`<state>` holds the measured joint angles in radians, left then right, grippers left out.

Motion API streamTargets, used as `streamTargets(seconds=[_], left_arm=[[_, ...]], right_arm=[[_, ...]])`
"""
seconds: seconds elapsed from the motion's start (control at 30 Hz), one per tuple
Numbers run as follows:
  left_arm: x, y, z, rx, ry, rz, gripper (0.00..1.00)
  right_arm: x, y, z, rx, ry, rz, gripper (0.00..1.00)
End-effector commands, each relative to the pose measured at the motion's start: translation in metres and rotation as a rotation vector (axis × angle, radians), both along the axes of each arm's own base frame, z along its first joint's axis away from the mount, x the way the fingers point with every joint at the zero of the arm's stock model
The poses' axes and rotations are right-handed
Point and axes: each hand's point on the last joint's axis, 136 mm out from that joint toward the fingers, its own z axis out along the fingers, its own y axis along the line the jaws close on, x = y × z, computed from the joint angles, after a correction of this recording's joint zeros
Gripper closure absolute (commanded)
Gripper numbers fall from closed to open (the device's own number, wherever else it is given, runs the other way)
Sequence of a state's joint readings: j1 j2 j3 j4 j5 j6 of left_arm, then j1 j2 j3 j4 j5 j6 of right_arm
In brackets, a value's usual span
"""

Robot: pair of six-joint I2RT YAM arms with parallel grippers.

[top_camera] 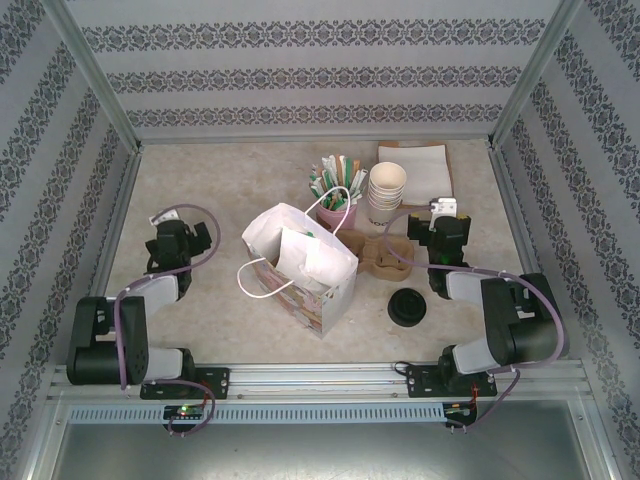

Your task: Pack the takeout coffee

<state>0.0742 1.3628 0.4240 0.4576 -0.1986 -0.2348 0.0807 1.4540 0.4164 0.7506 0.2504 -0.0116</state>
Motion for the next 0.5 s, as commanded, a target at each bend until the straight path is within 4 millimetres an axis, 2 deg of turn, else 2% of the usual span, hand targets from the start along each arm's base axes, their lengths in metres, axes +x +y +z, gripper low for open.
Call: streamTargets(seconds=[0.0, 0.07, 0.17, 0.23, 0.37, 0.47], left_arm=[[0.021, -0.001, 0.022, 0.016, -0.12, -0.039, 0.0], [0.029, -0.008, 0.023, 0.024, -0.124, -0.095, 0.0], [0.036, -0.01, 0.02, 0.049, -0.147, -0.119, 0.0], [0.035, -0.01, 0.018, 0.037, -0.111, -0.117, 0.0], [0.036, -0.012, 0.021, 0.044, -0.147, -0.132, 0.0], [0.034, -0.024, 0.022, 0.044, -0.178, -0.208, 0.0]], right_arm=[[0.004, 0.003, 0.004, 0.074, -0.052, 0.038, 0.02], [0.004, 0.003, 0.0, 0.081, -0.091, 0.047, 0.02], [0.003, 0.004, -0.002, 0.08, -0.057, 0.05, 0.02], [0.004, 0.004, -0.001, 0.08, -0.078, 0.05, 0.02], [0.003, 0.004, -0.002, 0.079, -0.07, 0.051, 0.02], [0.003, 0.004, -0.002, 0.079, -0.069, 0.051, 0.02]])
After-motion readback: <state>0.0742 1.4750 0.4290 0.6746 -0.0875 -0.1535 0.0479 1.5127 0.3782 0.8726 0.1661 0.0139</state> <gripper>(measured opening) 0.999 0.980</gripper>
